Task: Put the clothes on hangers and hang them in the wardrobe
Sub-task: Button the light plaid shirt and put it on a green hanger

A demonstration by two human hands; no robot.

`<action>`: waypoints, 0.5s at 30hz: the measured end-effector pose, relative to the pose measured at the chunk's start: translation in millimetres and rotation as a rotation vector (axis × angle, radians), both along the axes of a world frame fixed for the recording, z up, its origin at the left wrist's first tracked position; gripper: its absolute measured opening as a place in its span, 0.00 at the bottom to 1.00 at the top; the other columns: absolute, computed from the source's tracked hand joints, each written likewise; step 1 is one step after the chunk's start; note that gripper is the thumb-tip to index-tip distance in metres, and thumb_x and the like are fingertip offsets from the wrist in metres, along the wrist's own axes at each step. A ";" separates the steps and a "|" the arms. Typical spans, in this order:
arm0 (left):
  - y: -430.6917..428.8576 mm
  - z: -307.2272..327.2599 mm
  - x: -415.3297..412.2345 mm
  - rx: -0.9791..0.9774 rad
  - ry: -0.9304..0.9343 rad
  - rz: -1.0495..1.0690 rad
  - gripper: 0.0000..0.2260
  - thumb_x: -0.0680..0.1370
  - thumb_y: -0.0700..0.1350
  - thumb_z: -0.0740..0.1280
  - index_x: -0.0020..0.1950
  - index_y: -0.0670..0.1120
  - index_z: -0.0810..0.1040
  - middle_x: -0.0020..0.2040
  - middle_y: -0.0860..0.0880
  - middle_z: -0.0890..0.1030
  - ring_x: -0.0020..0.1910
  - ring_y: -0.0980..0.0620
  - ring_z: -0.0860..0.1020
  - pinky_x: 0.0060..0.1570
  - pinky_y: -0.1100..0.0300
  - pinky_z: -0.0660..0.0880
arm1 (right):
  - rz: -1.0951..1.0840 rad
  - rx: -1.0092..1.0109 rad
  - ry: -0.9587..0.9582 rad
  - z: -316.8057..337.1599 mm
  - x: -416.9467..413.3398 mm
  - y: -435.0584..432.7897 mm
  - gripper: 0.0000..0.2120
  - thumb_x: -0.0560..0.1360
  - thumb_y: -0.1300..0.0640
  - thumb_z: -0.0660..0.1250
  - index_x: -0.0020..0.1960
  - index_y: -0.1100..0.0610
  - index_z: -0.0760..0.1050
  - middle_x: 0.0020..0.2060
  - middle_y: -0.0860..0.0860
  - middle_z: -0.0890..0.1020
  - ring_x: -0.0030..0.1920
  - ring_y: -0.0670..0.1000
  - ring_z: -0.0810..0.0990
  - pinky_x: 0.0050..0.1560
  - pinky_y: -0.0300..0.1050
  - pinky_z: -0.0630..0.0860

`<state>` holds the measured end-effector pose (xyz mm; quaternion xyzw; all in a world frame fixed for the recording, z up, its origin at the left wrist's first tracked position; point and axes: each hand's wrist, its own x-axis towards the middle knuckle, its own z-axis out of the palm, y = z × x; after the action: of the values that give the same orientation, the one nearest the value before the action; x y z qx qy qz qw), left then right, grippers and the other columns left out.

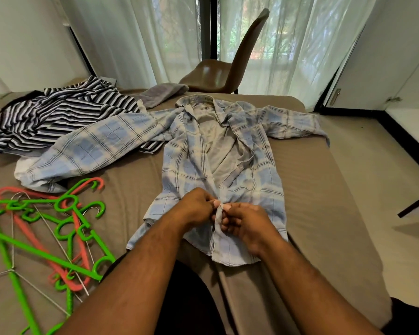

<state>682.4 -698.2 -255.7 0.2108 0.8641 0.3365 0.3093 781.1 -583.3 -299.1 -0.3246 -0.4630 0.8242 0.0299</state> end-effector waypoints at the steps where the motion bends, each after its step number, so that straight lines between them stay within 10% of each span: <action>1: -3.4 -0.8 -0.8 -0.064 0.008 -0.032 0.14 0.83 0.46 0.64 0.45 0.40 0.84 0.39 0.44 0.84 0.37 0.51 0.79 0.44 0.55 0.76 | 0.071 0.032 -0.028 0.6 2.7 0.3 0.06 0.78 0.66 0.68 0.48 0.68 0.82 0.40 0.64 0.82 0.30 0.51 0.78 0.33 0.43 0.79; 5: -13.7 -5.3 -0.6 -0.252 -0.002 -0.098 0.12 0.83 0.43 0.64 0.46 0.37 0.82 0.36 0.44 0.82 0.32 0.53 0.82 0.33 0.63 0.76 | 0.237 0.435 -0.104 10.5 6.9 3.3 0.10 0.79 0.62 0.68 0.42 0.67 0.81 0.30 0.57 0.81 0.27 0.51 0.78 0.27 0.41 0.75; 9: -12.7 -8.4 -7.8 -0.308 0.019 -0.035 0.10 0.79 0.45 0.71 0.49 0.37 0.83 0.46 0.40 0.85 0.47 0.41 0.85 0.48 0.50 0.83 | 0.046 0.928 -0.114 18.3 -19.7 11.8 0.11 0.76 0.53 0.73 0.37 0.57 0.82 0.29 0.50 0.83 0.30 0.48 0.81 0.33 0.43 0.78; 15: 5.7 -6.5 -26.9 -0.202 0.441 0.200 0.10 0.80 0.51 0.68 0.52 0.45 0.81 0.50 0.44 0.83 0.50 0.44 0.81 0.50 0.51 0.79 | 0.095 1.069 -0.211 10.6 -65.2 10.3 0.16 0.72 0.49 0.75 0.36 0.61 0.80 0.33 0.55 0.84 0.36 0.54 0.83 0.35 0.45 0.75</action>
<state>655.5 -692.5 -262.2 0.1605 0.9564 0.2234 0.0979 715.9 -573.1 -288.5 -0.3239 -0.8320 0.4376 0.1070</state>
